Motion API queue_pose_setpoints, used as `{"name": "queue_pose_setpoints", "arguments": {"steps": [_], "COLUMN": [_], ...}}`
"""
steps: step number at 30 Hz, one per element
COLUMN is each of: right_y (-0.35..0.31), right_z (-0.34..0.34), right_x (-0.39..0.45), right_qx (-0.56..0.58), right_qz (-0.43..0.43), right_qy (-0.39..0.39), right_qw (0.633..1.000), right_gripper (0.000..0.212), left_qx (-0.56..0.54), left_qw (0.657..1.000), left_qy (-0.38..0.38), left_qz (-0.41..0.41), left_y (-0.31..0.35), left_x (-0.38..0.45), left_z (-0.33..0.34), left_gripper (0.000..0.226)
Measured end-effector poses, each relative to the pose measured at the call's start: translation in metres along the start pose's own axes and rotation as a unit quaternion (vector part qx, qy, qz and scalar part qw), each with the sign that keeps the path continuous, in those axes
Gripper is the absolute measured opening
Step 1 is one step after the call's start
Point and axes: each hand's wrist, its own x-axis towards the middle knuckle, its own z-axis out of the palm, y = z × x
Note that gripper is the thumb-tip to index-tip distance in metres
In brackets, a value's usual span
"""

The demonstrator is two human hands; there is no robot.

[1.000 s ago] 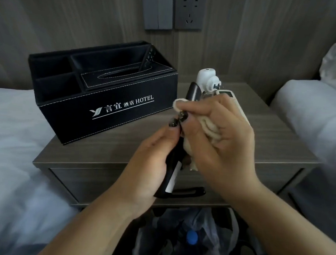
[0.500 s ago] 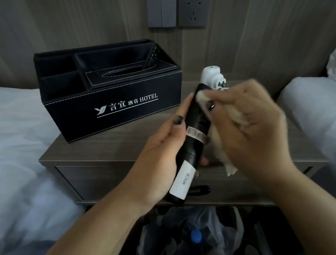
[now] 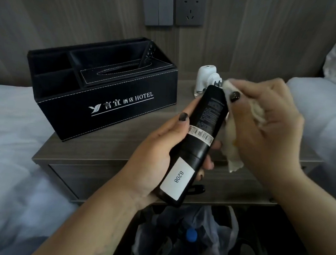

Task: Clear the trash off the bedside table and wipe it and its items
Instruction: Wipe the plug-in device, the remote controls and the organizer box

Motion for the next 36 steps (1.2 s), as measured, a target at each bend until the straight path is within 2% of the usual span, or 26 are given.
{"name": "queue_pose_setpoints", "arguments": {"steps": [2, 6, 10, 12, 15, 16, 19, 21, 23, 25, 27, 29, 33, 36], "right_y": [-0.005, -0.01, 0.001, -0.005, -0.016, -0.015, -0.005, -0.005, -0.015, -0.026, -0.032, -0.029, -0.017, -0.021], "right_z": [0.004, 0.003, -0.001, 0.003, 0.007, 0.006, 0.004, 0.008, 0.015, 0.022, 0.023, 0.022, 0.019, 0.027], "right_x": [-0.012, -0.021, -0.002, -0.012, -0.027, -0.024, -0.003, -0.002, -0.02, -0.039, -0.043, -0.033, -0.007, -0.017], "right_qx": [0.013, 0.065, 0.01, 0.028, 0.041, 0.033, -0.001, -0.004, 0.042, 0.106, 0.122, 0.096, 0.024, 0.067], "right_qz": [-0.006, -0.062, -0.047, -0.042, -0.124, -0.14, -0.101, -0.07, -0.065, -0.075, -0.095, -0.105, -0.066, -0.042], "right_qy": [-0.008, -0.084, -0.023, -0.048, -0.137, -0.141, -0.055, -0.03, -0.074, -0.152, -0.197, -0.166, -0.045, -0.054], "right_qw": [1.0, 0.992, 0.999, 0.998, 0.982, 0.98, 0.993, 0.997, 0.994, 0.98, 0.968, 0.976, 0.997, 0.995], "right_gripper": [0.019, 0.02, 0.017, 0.018, 0.02, 0.02, 0.019, 0.021, 0.022, 0.023, 0.024, 0.022, 0.023, 0.024], "left_qx": [-0.028, -0.087, -0.123, -0.091, -0.05, -0.045, -0.028, -0.021, -0.051, -0.121, -0.171, -0.191, -0.196, -0.214], "left_qw": [0.999, 0.994, 0.988, 0.993, 0.998, 0.998, 0.999, 0.999, 0.997, 0.99, 0.981, 0.977, 0.975, 0.971], "left_qy": [-0.017, -0.029, -0.05, -0.024, 0.03, 0.035, 0.023, 0.024, 0.049, 0.073, 0.084, 0.082, 0.079, 0.091], "left_qz": [-0.014, -0.055, -0.074, -0.065, -0.04, -0.036, -0.033, -0.029, -0.022, -0.026, -0.039, -0.051, -0.068, -0.057], "left_y": [0.0, 0.003, 0.003, 0.003, 0.003, 0.004, 0.005, 0.005, 0.005, 0.008, 0.011, 0.012, 0.006, 0.007], "left_x": [-0.001, -0.004, -0.004, -0.004, -0.003, -0.002, -0.003, -0.002, -0.001, -0.002, -0.003, -0.004, -0.002, 0.0], "left_z": [-0.002, -0.012, -0.013, -0.013, -0.012, -0.012, -0.008, -0.005, -0.004, -0.006, -0.009, -0.009, 0.0, 0.0], "left_gripper": [0.041, 0.041, 0.041, 0.041, 0.043, 0.043, 0.042, 0.041, 0.041, 0.041, 0.038, 0.036, 0.03, 0.039]}}
